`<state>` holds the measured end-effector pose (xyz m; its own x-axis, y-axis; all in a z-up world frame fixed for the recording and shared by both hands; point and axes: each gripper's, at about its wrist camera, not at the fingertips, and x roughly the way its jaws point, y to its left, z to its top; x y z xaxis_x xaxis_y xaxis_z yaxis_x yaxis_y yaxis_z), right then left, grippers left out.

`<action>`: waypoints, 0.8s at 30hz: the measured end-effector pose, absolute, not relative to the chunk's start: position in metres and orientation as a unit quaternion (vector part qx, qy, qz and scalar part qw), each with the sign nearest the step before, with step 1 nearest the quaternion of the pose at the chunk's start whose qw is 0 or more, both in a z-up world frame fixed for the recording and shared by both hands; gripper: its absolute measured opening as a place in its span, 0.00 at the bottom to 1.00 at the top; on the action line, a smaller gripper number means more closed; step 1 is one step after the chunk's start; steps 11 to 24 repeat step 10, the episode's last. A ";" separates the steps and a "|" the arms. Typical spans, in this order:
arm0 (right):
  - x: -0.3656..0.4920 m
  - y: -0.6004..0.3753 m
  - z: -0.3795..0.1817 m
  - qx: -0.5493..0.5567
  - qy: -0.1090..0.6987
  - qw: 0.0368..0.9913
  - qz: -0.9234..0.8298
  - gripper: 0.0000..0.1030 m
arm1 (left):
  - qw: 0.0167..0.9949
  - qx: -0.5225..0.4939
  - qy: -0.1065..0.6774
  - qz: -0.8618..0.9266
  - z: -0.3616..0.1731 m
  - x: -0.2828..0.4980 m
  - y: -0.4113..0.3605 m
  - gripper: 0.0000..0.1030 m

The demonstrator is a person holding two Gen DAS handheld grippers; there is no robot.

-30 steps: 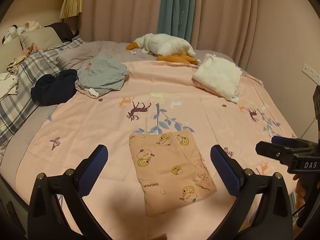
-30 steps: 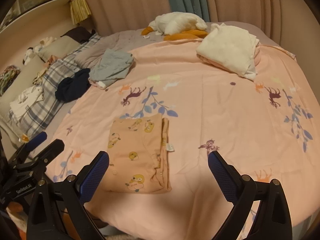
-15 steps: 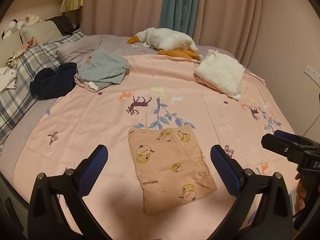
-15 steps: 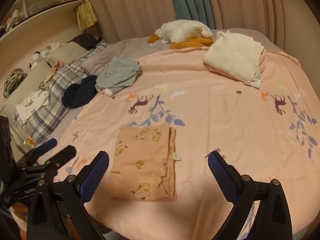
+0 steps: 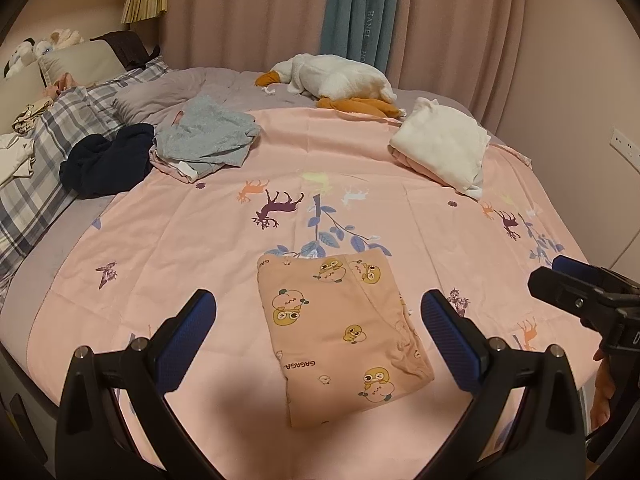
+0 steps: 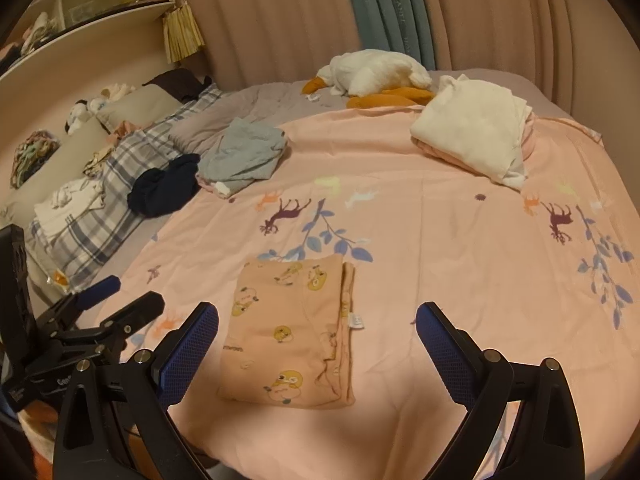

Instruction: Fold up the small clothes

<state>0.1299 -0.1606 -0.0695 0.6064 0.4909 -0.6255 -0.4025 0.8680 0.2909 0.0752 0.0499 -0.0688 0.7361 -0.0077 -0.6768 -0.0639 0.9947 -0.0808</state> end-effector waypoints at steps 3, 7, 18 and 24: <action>0.129 -0.161 -0.070 0.058 0.367 0.894 0.251 0.96 | 0.928 -0.051 0.370 0.014 -0.071 0.076 0.048 1.00; 0.129 -0.160 -0.069 0.058 0.365 0.896 0.248 0.96 | 0.929 -0.051 0.367 0.013 -0.073 0.075 0.048 1.00; 0.128 -0.160 -0.069 0.057 0.362 0.897 0.247 0.96 | 0.938 -0.040 0.344 0.033 -0.070 0.071 0.047 1.00; 0.128 -0.160 -0.069 0.057 0.362 0.897 0.247 0.96 | 0.938 -0.040 0.344 0.033 -0.070 0.071 0.047 1.00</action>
